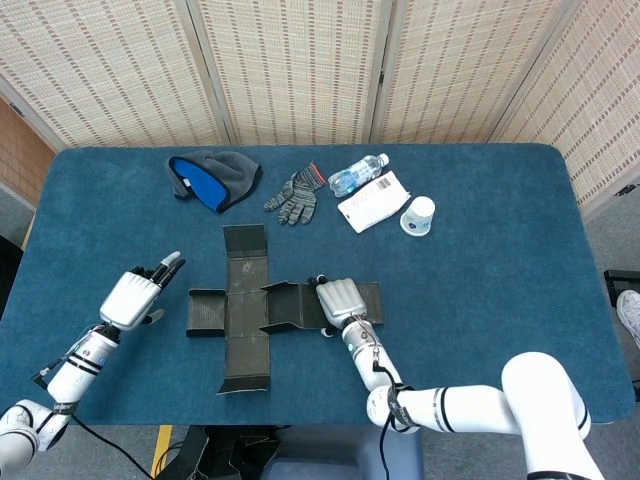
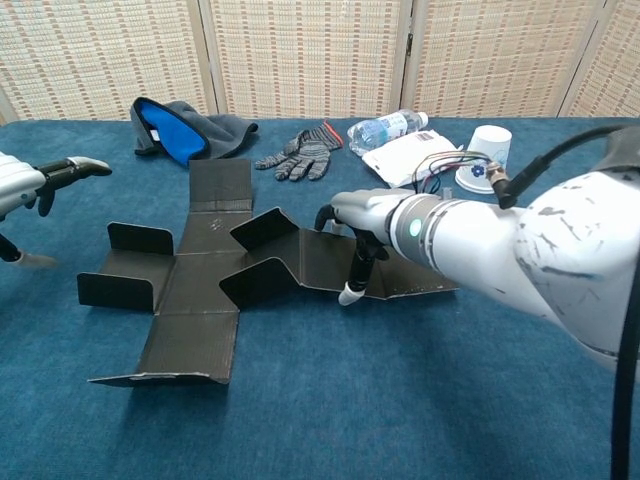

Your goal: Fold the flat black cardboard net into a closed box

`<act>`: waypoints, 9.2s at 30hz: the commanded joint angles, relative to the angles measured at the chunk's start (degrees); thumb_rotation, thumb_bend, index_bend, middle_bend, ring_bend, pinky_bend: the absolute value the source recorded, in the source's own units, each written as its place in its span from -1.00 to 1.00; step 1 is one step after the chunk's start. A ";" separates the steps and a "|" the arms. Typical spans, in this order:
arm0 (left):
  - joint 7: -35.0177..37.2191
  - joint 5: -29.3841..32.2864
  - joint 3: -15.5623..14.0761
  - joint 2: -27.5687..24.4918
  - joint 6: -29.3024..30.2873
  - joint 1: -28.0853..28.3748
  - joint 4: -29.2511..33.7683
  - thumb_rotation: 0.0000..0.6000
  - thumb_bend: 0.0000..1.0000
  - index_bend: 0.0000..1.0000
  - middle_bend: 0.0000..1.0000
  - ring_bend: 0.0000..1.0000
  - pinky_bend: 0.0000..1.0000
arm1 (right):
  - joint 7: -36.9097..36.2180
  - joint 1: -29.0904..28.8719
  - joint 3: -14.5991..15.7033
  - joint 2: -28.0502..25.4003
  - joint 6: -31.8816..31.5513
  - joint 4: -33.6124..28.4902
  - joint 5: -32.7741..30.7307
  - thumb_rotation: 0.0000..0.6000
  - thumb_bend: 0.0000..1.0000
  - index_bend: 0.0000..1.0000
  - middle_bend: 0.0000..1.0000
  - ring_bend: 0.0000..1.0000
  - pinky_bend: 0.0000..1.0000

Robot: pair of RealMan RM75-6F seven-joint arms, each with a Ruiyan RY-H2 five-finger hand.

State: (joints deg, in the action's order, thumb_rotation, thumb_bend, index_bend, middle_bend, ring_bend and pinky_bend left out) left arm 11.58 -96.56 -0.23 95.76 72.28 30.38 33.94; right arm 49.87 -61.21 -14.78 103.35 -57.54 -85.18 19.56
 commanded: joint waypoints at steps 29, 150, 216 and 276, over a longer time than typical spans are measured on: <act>3.09 1.43 -2.18 7.48 -1.53 2.32 -4.94 1.00 -0.79 -1.00 -0.89 0.00 -0.05 | -2.66 -0.27 1.51 -1.22 -0.03 -0.57 0.33 1.00 -0.47 -0.68 -0.49 0.62 0.87; 60.29 4.18 -4.12 -5.77 -15.28 6.54 32.77 1.00 -0.81 -0.70 -0.73 0.35 0.37 | -3.99 -10.89 10.21 -13.98 16.50 4.61 50.16 1.00 -0.48 -0.51 -0.49 0.62 0.93; 73.77 7.63 -2.50 -17.37 -14.00 7.19 37.56 1.00 -0.81 -0.43 -0.40 0.32 0.37 | -33.03 9.83 9.69 -23.24 -4.82 -8.50 57.57 1.00 -0.66 -1.00 -0.75 0.46 0.93; 82.48 10.56 4.26 -25.01 -21.83 9.53 47.87 1.00 -0.81 -0.43 -0.40 0.33 0.37 | -36.61 12.86 1.56 8.42 -21.63 22.32 73.82 1.00 -1.00 -1.00 -1.00 0.24 0.93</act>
State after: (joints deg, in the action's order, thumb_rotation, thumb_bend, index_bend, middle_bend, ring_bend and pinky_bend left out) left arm 94.18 -85.90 4.13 70.72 50.49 39.94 81.83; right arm 13.32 -48.28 -13.16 111.70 -79.15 -62.92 93.31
